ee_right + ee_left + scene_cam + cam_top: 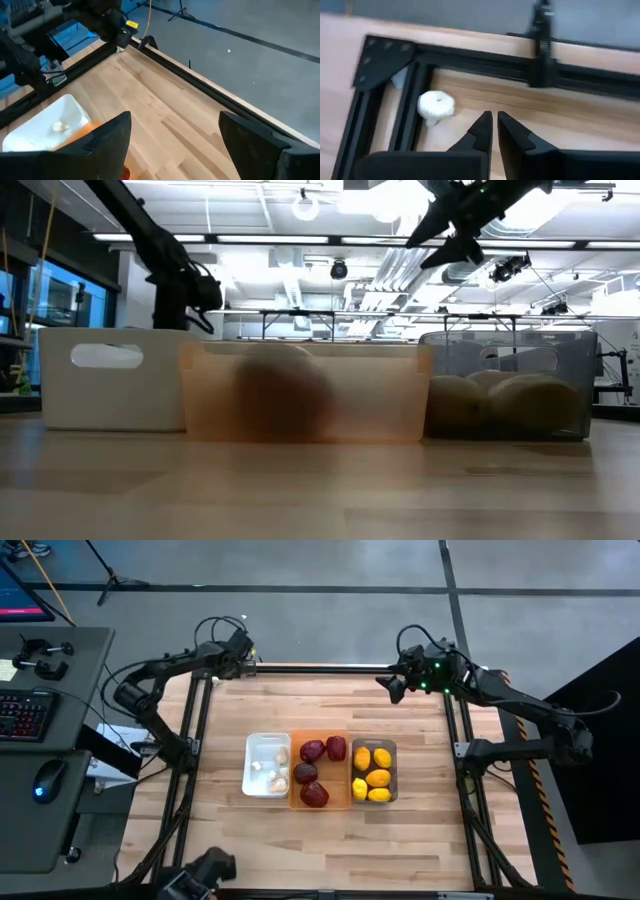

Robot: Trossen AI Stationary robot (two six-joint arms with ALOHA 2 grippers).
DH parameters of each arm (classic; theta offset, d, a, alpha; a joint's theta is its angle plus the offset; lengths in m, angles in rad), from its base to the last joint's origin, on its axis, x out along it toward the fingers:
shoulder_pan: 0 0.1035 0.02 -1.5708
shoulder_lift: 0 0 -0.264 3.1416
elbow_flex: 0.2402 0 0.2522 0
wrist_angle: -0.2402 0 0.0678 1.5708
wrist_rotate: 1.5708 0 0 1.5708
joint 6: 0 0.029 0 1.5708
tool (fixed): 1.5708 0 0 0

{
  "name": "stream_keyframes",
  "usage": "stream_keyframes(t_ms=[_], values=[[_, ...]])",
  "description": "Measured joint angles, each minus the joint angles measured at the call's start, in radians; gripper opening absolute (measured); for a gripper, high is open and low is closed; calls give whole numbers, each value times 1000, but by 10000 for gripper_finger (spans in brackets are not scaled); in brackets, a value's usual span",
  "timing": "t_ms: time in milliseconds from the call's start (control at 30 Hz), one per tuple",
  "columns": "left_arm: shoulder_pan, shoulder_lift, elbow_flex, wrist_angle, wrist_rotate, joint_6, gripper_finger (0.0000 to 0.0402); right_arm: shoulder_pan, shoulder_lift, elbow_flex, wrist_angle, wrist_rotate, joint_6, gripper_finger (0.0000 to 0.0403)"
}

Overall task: Sort produce into baskets
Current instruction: Put the white garlic into the white bin

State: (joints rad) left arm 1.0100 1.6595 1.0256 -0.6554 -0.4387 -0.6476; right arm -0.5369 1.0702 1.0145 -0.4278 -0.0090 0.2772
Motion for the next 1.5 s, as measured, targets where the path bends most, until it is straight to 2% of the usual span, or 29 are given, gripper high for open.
stream_keyframes(t_ms=[133,333,700,933,967,1067,1167,1267,1333,1500], values=[[29,29,-5,38,-80,-109,2,0,3,0,0,1,33,291],[21,67,-4,70,-191,-163,0,0,3,0,2,1,63,291],[-18,190,-4,79,-397,-143,0,1,3,0,-1,-3,125,291],[44,210,-2,109,-323,97,0,1,2,0,-11,-27,107,291],[62,210,0,92,-286,135,0,1,2,0,-16,-27,103,291],[124,209,72,-14,-79,167,0,1,2,0,-22,-28,66,291],[156,204,159,-163,-8,145,0,1,3,0,-23,-28,36,291],[177,209,178,-226,78,178,0,0,3,0,-17,-29,28,291],[178,208,183,-218,80,174,0,0,3,0,-20,-29,19,291],[181,260,179,-223,4,157,0,6,3,0,-58,-31,47,291]])
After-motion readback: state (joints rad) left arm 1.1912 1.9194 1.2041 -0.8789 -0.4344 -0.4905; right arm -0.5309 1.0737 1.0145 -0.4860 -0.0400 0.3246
